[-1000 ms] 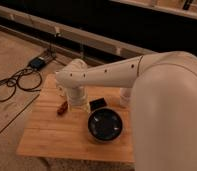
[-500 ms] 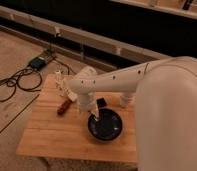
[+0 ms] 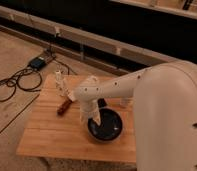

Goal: Drag the ceramic bowl in a circle

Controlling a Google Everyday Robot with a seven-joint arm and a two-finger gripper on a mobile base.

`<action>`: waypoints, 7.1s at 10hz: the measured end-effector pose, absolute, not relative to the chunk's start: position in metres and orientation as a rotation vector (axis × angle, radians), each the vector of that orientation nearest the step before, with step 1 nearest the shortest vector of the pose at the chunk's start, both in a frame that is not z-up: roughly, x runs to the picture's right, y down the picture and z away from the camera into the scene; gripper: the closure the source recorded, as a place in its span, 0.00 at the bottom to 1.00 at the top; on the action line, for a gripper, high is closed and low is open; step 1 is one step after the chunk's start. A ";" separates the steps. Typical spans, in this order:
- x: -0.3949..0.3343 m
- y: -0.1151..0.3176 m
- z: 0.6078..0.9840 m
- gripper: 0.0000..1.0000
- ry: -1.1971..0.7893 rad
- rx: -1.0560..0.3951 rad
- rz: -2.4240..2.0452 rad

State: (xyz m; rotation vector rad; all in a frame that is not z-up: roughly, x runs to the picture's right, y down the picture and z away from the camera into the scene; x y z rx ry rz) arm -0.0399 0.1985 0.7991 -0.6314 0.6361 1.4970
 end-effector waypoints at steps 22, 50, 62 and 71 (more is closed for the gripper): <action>-0.156 0.200 0.769 1.00 0.539 -0.909 1.348; -0.155 0.225 0.710 1.00 0.689 -0.925 1.311; -0.010 0.202 0.766 1.00 0.873 -0.693 1.416; -0.039 0.190 0.821 0.26 0.810 -0.533 1.092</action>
